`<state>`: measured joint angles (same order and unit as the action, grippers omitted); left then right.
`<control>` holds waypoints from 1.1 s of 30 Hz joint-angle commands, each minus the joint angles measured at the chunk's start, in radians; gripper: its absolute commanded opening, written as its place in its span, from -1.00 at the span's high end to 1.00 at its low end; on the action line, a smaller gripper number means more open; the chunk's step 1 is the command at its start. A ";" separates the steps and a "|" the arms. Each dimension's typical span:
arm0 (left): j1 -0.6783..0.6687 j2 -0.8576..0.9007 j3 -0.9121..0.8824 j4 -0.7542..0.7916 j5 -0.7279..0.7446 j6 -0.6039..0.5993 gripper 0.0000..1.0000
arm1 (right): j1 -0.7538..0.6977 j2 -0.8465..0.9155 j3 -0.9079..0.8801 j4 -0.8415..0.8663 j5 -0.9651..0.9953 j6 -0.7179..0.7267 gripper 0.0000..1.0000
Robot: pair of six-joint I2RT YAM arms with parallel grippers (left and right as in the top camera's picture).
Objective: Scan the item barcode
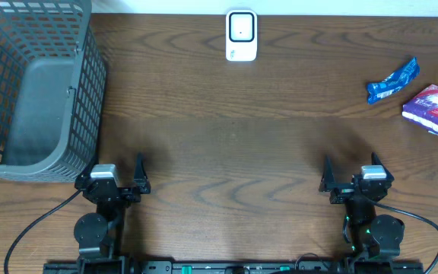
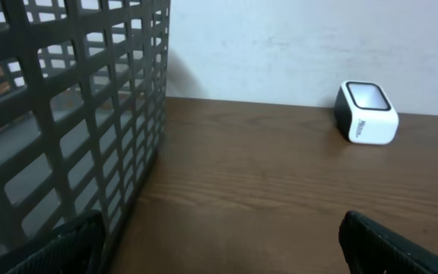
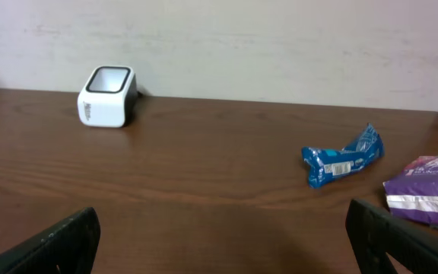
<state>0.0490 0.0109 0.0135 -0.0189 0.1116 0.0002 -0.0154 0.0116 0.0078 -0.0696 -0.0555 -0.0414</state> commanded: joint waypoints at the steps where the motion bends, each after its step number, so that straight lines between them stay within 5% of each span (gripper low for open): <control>1: -0.009 -0.010 -0.010 -0.048 -0.035 0.004 -0.96 | 0.017 -0.006 -0.002 -0.002 -0.005 -0.005 -0.98; 33: -0.014 -0.010 -0.010 -0.057 -0.101 0.063 -0.96 | 0.017 -0.006 -0.002 -0.002 -0.006 -0.005 -0.98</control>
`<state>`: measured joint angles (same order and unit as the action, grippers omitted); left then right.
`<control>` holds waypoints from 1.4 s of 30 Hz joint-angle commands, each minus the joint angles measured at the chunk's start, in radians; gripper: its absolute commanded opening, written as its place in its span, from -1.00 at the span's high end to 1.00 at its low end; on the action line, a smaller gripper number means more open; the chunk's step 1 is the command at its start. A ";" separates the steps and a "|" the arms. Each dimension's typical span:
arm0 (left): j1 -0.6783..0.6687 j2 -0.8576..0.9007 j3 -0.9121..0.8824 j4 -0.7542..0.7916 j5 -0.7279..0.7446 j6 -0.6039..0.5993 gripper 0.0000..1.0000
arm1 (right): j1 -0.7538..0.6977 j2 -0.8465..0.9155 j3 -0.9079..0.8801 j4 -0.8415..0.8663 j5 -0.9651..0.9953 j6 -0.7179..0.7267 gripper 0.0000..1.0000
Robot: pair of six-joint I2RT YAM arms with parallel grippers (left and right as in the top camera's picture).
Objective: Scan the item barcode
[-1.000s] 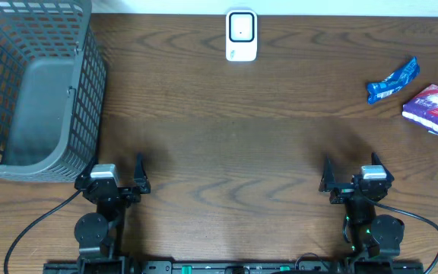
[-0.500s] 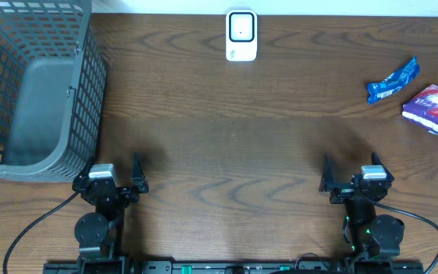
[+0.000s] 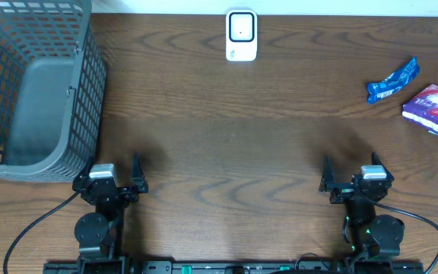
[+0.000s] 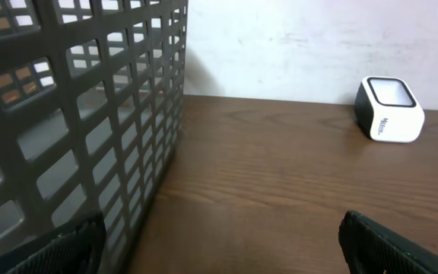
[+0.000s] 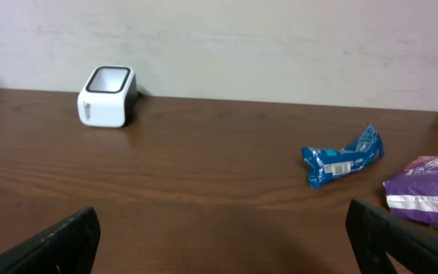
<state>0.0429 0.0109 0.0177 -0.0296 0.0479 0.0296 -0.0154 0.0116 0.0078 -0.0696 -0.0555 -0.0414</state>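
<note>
A white barcode scanner (image 3: 241, 35) stands at the table's far edge, also in the wrist views (image 4: 388, 111) (image 5: 106, 96). A blue wrapped snack (image 3: 392, 81) (image 5: 343, 156) lies at the far right, beside a purple packet (image 3: 433, 106) (image 5: 426, 189). My left gripper (image 3: 112, 175) (image 4: 219, 243) rests open at the near left, nothing between its fingers. Open and empty too, my right gripper (image 3: 350, 173) (image 5: 223, 243) sits at the near right, well short of the items.
A tall grey mesh basket (image 3: 29, 84) (image 4: 67, 114) fills the far left, close beside the left gripper. An orange packet pokes in at the right edge. The brown wooden table (image 3: 226, 129) spans the middle.
My left gripper has turned slightly leftward; the basket and scanner have shifted right in its view. The right gripper and all items are where they were.
</note>
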 commanded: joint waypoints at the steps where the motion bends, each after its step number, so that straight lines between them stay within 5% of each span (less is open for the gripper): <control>1: -0.011 -0.010 -0.014 -0.046 -0.038 0.048 -0.95 | 0.017 -0.006 -0.002 -0.002 -0.005 -0.005 -0.98; 42: -0.014 -0.007 -0.014 -0.044 -0.034 0.014 -0.95 | 0.017 -0.006 -0.002 -0.002 -0.005 -0.005 -0.99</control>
